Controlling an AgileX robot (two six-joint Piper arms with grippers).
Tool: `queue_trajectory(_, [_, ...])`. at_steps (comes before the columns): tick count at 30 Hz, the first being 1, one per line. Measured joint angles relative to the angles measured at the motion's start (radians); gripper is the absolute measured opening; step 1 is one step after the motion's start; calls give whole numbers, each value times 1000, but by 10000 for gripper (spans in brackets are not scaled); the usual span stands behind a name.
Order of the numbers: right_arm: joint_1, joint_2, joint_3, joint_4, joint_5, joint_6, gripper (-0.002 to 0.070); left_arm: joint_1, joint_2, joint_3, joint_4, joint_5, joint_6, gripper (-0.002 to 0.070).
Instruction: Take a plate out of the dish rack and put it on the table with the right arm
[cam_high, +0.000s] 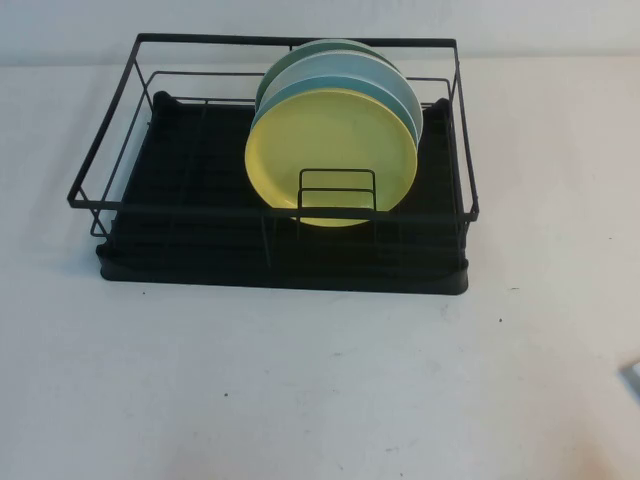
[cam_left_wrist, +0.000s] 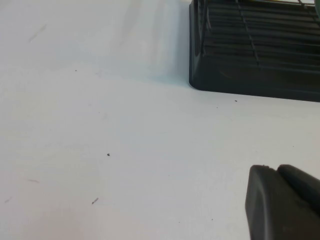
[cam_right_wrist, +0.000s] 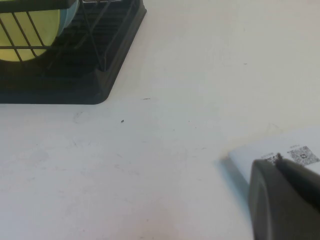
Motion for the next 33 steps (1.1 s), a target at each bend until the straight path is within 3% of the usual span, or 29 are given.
queue_trajectory(33, [0, 0, 0, 12, 0, 0, -18, 0, 0, 0, 0, 0, 0, -4])
